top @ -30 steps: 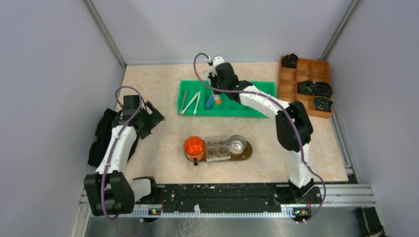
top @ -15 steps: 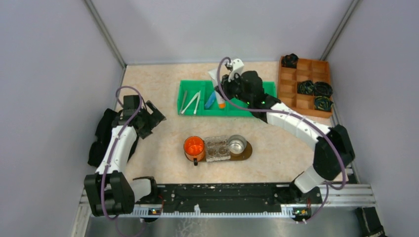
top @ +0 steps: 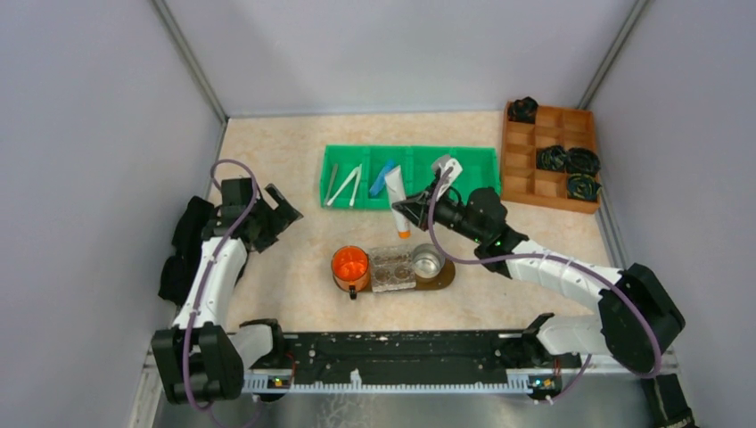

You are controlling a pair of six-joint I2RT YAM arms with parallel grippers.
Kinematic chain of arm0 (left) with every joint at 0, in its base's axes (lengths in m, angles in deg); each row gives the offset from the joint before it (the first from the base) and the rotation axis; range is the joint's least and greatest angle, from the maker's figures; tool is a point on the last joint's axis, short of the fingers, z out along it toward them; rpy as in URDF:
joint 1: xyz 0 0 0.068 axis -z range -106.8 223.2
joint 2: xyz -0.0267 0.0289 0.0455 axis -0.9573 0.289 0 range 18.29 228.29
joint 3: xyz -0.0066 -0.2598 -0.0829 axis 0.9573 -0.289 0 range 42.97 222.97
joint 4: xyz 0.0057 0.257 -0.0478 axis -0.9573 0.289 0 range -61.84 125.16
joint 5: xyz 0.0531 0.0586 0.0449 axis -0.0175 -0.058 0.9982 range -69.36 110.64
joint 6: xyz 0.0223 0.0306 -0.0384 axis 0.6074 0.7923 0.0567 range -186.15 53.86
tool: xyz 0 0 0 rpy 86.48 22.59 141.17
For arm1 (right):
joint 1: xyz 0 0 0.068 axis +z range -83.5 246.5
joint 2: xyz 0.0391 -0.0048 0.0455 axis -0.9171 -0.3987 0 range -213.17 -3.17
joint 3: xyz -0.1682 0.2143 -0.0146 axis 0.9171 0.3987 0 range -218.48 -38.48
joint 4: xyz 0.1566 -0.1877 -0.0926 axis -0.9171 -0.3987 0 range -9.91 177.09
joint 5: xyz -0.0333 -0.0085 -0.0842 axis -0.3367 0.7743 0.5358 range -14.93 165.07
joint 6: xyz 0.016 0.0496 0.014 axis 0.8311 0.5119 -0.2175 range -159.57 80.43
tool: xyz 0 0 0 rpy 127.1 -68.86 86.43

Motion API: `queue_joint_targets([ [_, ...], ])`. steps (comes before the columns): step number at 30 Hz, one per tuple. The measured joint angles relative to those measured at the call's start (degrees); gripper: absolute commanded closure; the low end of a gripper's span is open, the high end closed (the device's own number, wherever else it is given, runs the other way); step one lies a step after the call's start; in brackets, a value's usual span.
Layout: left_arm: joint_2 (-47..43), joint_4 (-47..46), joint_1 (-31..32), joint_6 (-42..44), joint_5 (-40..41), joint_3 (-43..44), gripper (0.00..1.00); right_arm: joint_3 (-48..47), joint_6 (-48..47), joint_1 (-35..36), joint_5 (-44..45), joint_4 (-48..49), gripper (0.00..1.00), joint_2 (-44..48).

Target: Prepare toiletry sets of a toothbrush and toothpaste on the tray

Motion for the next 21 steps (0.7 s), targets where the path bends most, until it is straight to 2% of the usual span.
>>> queue_joint_targets([
  [6, -2.19, -0.61, 0.00, 0.96, -0.50, -1.62, 0.02, 4.42, -1.14, 4.04, -1.33, 4.37, 1.00, 3.76],
  [13, -5.29, -1.29, 0.00, 2.14, -2.14, -2.29, 0.03, 6.67, -1.70, 4.50, -2.40, 7.17, 1.00, 8.87],
  [21, -11.87, -8.59, 0.00, 4.50, -18.91, -5.60, 0.11, 11.30, -2.23, 5.18, -4.96, 9.99, 1.00, 9.73],
])
